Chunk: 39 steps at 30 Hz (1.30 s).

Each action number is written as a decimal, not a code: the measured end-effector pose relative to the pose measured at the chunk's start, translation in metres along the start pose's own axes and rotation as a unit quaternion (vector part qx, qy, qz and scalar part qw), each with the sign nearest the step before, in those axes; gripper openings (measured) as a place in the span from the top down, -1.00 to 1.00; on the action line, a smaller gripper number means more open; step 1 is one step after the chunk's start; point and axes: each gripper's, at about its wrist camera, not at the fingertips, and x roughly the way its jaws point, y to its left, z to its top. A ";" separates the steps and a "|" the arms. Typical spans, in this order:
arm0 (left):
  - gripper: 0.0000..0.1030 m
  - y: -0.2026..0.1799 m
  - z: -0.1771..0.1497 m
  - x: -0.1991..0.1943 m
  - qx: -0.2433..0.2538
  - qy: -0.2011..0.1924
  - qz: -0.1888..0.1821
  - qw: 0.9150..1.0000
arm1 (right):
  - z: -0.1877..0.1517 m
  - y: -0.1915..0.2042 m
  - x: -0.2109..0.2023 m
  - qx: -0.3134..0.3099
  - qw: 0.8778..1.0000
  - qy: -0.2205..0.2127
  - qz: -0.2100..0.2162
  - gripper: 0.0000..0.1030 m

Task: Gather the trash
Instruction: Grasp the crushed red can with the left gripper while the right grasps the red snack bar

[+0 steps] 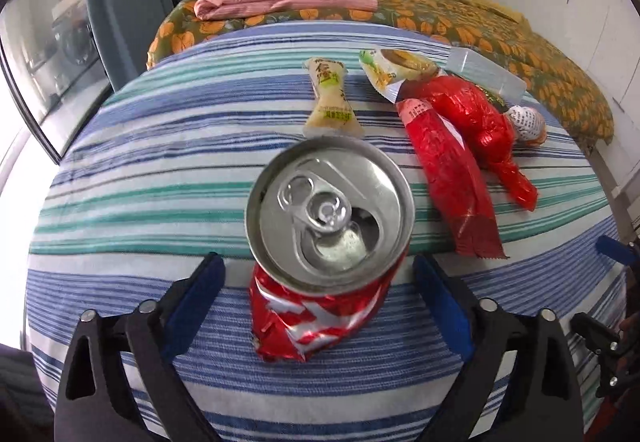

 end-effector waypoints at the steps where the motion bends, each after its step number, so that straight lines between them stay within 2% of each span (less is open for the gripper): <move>1: -0.53 -0.001 0.001 -0.001 0.003 -0.004 0.000 1.000 | 0.000 0.000 0.000 0.000 1.000 0.000 0.000 -0.91; 2: -0.24 0.000 0.000 -0.003 0.001 -0.009 -0.001 1.000 | 0.000 0.000 0.000 0.000 1.000 0.000 0.000 -0.91; 8: -0.23 0.000 -0.017 -0.020 -0.060 0.002 0.021 0.998 | 0.000 0.000 0.000 0.000 1.000 -0.001 -0.001 -0.91; 13: -0.25 -0.015 -0.046 -0.040 -0.068 0.000 0.017 0.998 | -0.001 0.000 0.000 0.000 1.000 -0.001 -0.001 -0.91; 17: -0.60 -0.019 -0.053 -0.040 -0.056 -0.004 0.028 0.998 | -0.001 0.000 -0.001 0.001 1.000 -0.001 -0.001 -0.91; 23: -0.86 -0.020 -0.054 -0.036 -0.051 0.005 0.037 0.998 | 0.001 -0.005 -0.001 0.007 1.000 0.001 0.002 -0.91; 26: -0.88 -0.019 -0.055 -0.036 -0.054 0.006 0.037 0.998 | 0.004 -0.006 0.000 0.009 1.000 0.007 0.004 -0.91; 27: -0.88 -0.019 -0.055 -0.036 -0.055 0.006 0.037 0.998 | 0.008 -0.008 0.001 0.017 1.000 0.012 0.015 -0.89; 29: -0.89 -0.019 -0.055 -0.036 -0.056 0.006 0.037 0.998 | 0.024 -0.010 0.004 0.047 0.997 0.024 0.063 -0.69; 30: -0.89 -0.018 -0.056 -0.036 -0.056 0.006 0.038 0.998 | 0.036 -0.008 0.007 0.060 0.994 0.033 0.088 -0.49; 31: -0.89 -0.018 -0.056 -0.036 -0.056 0.006 0.038 0.998 | 0.051 -0.006 0.012 0.077 0.989 0.043 0.119 -0.40; 32: -0.89 -0.018 -0.056 -0.036 -0.057 0.006 0.038 0.998 | 0.064 -0.002 0.018 0.087 0.985 0.053 0.141 -0.39; 34: -0.89 -0.018 -0.055 -0.036 -0.057 0.006 0.037 0.998 | 0.083 0.005 0.030 0.101 0.979 0.063 0.166 -0.23; 36: -0.89 -0.018 -0.055 -0.036 -0.057 0.006 0.037 0.998 | 0.107 0.016 0.049 0.112 0.975 0.073 0.178 -0.18; 39: -0.89 -0.018 -0.055 -0.036 -0.057 0.006 0.036 0.998 | 0.124 0.032 0.076 0.127 0.970 0.096 0.182 -0.16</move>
